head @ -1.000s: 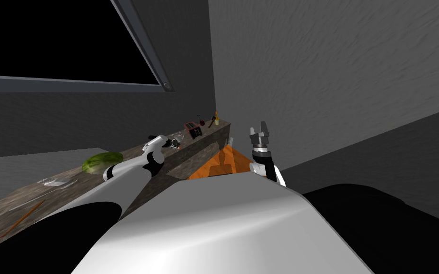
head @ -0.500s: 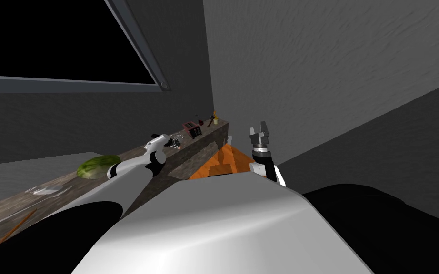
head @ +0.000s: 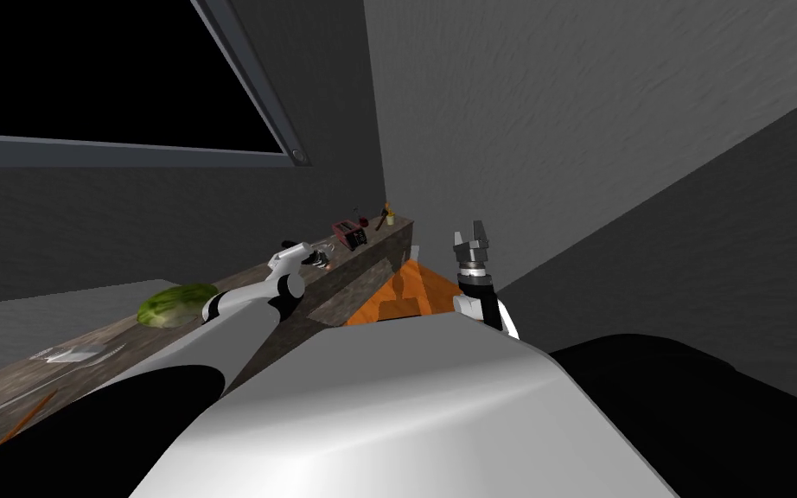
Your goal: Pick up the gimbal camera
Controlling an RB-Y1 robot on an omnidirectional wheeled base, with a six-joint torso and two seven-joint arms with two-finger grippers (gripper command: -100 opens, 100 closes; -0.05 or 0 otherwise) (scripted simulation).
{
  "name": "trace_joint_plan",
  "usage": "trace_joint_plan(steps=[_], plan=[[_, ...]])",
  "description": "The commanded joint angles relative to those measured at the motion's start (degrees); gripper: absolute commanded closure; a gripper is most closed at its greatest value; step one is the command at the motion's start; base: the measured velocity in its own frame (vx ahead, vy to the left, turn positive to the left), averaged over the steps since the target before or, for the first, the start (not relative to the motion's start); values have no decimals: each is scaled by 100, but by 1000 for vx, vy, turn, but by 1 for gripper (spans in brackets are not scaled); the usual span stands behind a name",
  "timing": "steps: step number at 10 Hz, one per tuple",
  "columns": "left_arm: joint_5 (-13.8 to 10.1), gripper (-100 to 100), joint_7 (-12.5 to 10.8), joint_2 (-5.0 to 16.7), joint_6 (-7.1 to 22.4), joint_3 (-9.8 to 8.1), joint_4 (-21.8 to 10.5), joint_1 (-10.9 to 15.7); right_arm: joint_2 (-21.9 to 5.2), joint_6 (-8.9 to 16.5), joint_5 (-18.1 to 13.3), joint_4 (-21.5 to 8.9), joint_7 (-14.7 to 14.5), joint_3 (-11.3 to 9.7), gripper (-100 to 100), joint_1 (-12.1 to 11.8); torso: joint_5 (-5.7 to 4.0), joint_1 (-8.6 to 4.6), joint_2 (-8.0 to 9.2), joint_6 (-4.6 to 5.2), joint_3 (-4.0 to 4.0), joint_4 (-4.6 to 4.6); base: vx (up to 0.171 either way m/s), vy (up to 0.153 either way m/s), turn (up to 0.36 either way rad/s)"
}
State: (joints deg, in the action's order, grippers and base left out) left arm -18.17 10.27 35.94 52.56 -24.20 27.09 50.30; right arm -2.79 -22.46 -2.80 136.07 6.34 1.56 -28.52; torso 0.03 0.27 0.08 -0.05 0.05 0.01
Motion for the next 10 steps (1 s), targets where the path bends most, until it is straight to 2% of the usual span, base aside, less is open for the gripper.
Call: trace_joint_plan(steps=[1,2,3,4,5,6,7,8,9,10], plan=[[105,100,-286,-49,-4,181,41,47,0,0,0,0,0,0,0,0,0,0,0,0,0,0,-39,72,-163],[105,100,-422,-49,-4,181,41,47,0,0,0,0,0,0,0,1,0,4,-2,16,-2,0,-55,79,-109],[207,100,-584,-105,8,357,107,78,0,0,0,0,0,0,0,0,1,6,0,6,0,0,-97,111,-151],[207,100,-748,-105,8,357,107,78,-1,0,0,0,0,0,0,1,2,17,13,11,7,3,-98,97,-98],[207,100,-789,-105,8,357,107,78,0,0,0,0,0,0,0,1,3,16,18,1,10,4,-47,33,18],[309,100,-1015,-161,20,533,172,108,0,0,0,0,0,0,0,0,0,1,9,-5,6,3,-73,54,-106],[309,100,-1153,-161,20,533,172,108,0,0,0,0,0,0,0,1,-1,0,12,10,7,4,-71,58,-120],[410,100,-1323,-217,32,709,238,139,0,0,0,0,0,0,0,1,-1,-2,10,5,7,5,-82,109,-137],[410,100,-1488,-217,32,709,238,139,-1,0,0,0,0,0,0,1,0,14,14,8,9,6,-88,100,-119],[410,100,-1518,-217,32,709,238,139,0,0,0,0,0,0,0,1,1,14,17,2,11,7,-49,36,-11]])
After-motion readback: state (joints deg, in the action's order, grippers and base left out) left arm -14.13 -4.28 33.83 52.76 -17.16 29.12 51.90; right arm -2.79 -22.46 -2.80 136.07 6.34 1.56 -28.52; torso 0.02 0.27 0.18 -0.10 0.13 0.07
